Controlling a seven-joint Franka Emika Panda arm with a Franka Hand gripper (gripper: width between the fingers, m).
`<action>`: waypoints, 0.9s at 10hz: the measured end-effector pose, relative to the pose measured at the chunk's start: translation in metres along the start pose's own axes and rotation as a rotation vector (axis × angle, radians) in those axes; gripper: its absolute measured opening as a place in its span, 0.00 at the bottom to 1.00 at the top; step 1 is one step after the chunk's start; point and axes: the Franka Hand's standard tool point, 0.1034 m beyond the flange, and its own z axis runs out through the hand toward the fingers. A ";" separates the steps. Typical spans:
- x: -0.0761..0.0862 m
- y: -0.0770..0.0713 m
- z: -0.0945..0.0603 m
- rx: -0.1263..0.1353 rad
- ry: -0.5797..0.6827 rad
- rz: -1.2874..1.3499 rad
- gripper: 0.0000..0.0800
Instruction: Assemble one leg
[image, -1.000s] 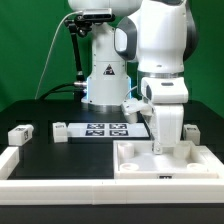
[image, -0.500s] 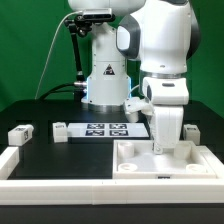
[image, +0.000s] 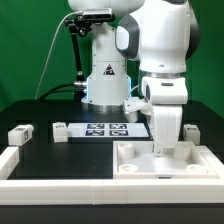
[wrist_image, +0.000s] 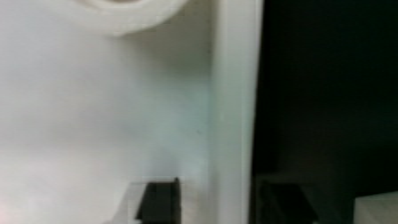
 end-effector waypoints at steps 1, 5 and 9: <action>0.000 0.000 0.000 0.000 0.000 0.000 0.46; 0.000 0.000 0.000 0.000 0.000 0.000 0.77; 0.000 -0.001 -0.006 -0.006 -0.001 0.037 0.81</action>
Offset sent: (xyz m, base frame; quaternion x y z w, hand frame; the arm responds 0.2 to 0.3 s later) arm 0.0000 0.0000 0.0000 0.0000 0.0000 0.0000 1.0000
